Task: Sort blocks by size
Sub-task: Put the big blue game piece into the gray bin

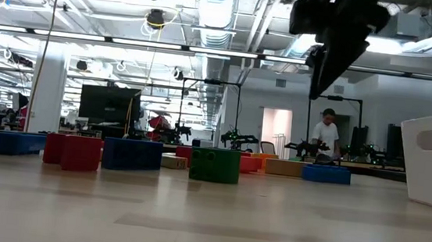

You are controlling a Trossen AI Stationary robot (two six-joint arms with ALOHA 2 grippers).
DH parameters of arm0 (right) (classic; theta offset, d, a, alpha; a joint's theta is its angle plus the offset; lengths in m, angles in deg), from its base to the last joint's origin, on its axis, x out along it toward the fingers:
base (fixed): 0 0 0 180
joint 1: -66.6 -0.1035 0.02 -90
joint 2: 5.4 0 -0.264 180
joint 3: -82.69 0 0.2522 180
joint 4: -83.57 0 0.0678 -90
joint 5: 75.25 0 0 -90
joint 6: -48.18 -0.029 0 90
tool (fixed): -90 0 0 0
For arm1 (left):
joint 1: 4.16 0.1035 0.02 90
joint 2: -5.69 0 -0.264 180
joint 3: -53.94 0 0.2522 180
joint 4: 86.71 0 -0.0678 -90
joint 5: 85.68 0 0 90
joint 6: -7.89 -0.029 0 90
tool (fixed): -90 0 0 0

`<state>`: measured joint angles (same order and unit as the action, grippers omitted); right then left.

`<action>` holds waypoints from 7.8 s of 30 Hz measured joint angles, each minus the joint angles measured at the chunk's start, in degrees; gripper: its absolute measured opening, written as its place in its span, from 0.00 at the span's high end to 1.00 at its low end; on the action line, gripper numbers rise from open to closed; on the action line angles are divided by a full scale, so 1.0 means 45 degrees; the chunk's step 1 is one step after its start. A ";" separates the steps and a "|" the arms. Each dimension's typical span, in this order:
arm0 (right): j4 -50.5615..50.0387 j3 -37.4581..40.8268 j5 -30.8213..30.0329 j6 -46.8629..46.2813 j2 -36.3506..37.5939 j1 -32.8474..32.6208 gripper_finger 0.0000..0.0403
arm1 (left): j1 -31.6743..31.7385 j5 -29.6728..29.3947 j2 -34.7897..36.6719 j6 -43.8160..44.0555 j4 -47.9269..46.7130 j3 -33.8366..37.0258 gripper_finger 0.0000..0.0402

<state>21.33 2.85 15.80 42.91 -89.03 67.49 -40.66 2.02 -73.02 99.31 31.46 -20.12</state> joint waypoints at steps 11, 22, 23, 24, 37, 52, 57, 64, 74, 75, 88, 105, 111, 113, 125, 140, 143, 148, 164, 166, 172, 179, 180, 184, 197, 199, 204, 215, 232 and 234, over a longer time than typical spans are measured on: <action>0.0946 0.0000 -0.0028 -0.1009 -0.0005 0.0487 0.38 | 0.0218 -0.2783 0.0762 0.4212 -0.3867 0.0476 0.61; 0.1287 0.0000 -0.0024 -0.1628 -0.0005 -0.0193 0.38 | 0.2130 -0.3174 0.1936 0.4551 0.0054 0.4072 0.47; 0.1354 0.0000 -0.0024 -0.1643 -0.0005 -0.0209 0.38 | 0.2240 -0.3090 0.1940 0.4573 0.0226 0.4320 0.44; 0.1406 0.0000 -0.0024 -0.1644 -0.0005 -0.0209 0.38 | 0.2345 -0.3004 0.1940 0.4578 0.0444 0.4552 0.42; 0.1742 0.0000 -0.0019 -0.1731 -0.0005 -0.0078 0.38 | 0.4178 -0.1894 0.1600 0.2457 0.2526 0.6138 0.26; 0.1103 0.0000 -0.0009 -0.2114 0.0062 -0.0341 0.38 | 0.5697 -0.1091 0.1924 -0.1825 0.3017 0.6314 0.70; 0.0467 0.0000 0.0020 -0.2173 0.0726 -0.0407 0.38 | 0.6549 -0.1313 0.3345 -0.3160 0.3737 0.6309 0.70; 0.2242 0.0000 0.0015 -0.1129 0.1751 -0.0602 0.38 | 0.8394 -0.0780 0.5613 -0.6553 0.6879 0.6305 0.70; 0.5516 -0.1084 0.0034 -0.0165 0.0393 -0.0935 0.38 | 1.1345 0.5185 0.4110 -0.8321 1.2956 0.6290 0.70; 0.5725 -0.1233 -0.0113 -0.0073 0.0213 -0.0942 0.38 | 1.1495 0.5452 0.3804 -0.8113 1.3475 0.6290 0.70; 0.6601 -0.1643 -0.0606 -0.5270 -0.0719 -0.0282 0.38 | 1.1998 0.4649 0.1320 -1.0158 1.9313 0.5624 0.70; 0.9253 -0.1656 -0.0563 -0.5101 -0.0826 0.0219 0.38 | 1.1646 0.5174 0.1226 -1.4311 1.9785 0.3254 0.68; 0.9944 -0.1656 -0.0226 -0.4477 -0.0846 0.0121 0.38 | 1.1650 0.5015 0.1222 -1.4359 1.9800 0.3249 0.68; 0.9969 -0.1656 -0.0208 -0.4322 -0.0864 0.0138 0.38 | 1.1650 0.5015 0.1222 -1.4364 1.9798 0.3249 0.68; 1.0253 -0.1648 0.0230 -0.3398 -0.0869 0.0805 0.38 | 1.1517 0.4798 0.1228 -1.4397 1.9766 0.3240 0.68; 1.0289 -0.1656 0.1140 -0.3378 -0.0869 0.1171 0.38 | 1.1431 0.4116 0.1222 -1.4500 2.0175 0.3245 0.68; 1.0773 -0.1656 0.1142 -0.3381 -0.0869 0.1171 0.38 | 1.1430 0.4116 0.1222 -1.4501 2.0173 0.3245 0.68; 1.1315 -0.1656 0.1137 -0.3577 -0.0869 0.1166 0.38 | 1.1281 0.4170 0.1222 -1.4784 2.0174 0.3245 0.68; 1.0714 -0.1656 0.1108 -0.3960 -0.0869 0.1151 0.60 | 1.1284 0.4165 0.1222 -1.4814 1.9205 0.3245 0.63; 1.0509 -0.1656 0.1015 -0.3958 -0.0869 0.1158 0.60 | 1.1438 0.4097 0.1222 -1.4545 1.9056 0.3245 0.57; 0.9597 -0.1656 0.1306 -0.3967 -0.0869 0.1083 0.60 | 1.2024 0.4041 0.1803 -1.3900 1.7736 0.3245 0.37; 0.5742 -0.1656 0.5347 -0.3872 -0.0460 0.0881 0.60 | 1.2457 0.2676 0.3551 -1.4247 1.4109 0.3245 0.32; 0.4959 -0.1656 0.5928 -0.3733 -0.0398 0.0742 0.60 | 1.2508 0.2428 0.3757 -1.4261 1.3518 0.3245 0.33; 0.1439 -0.1656 0.7261 -0.3200 -0.0094 -0.0077 0.60 | 1.2857 0.1738 0.4443 -1.4262 1.1979 0.3248 0.34; -0.2453 -0.1656 0.6746 -0.6798 0.0000 -0.4643 0.56 | 1.3797 0.1933 0.4660 -1.4361 1.0461 0.3254 0.34; -0.2432 -0.1656 0.6376 -0.8004 -0.0005 -0.5170 0.57 | 1.4082 0.2332 0.4660 -1.4395 1.0378 0.3254 0.34; -0.2405 -0.1656 0.5720 -1.1404 -0.0005 -0.6375 0.59 | 1.4708 0.3738 0.4664 -1.4875 1.0306 0.3254 0.34; 0.0958 0.0003 0.4824 -1.8642 -0.0015 -0.8990 0.57 | 1.5761 0.5677 0.5178 -1.5980 0.8931 0.3245 0.34; 0.4201 0.2941 0.6213 -2.2611 -0.0015 -0.9427 0.36 | 1.5885 0.5855 0.5956 -1.6630 0.7834 0.3245 0.34; 0.4067 0.2704 0.6752 -2.2234 0.0027 -0.9149 0.36 | 1.5885 0.5855 0.5943 -1.6515 0.7689 0.3245 0.34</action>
<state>39.63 15.02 46.19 -57.14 -88.91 26.32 30.83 28.37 -46.28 24.99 66.07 -5.52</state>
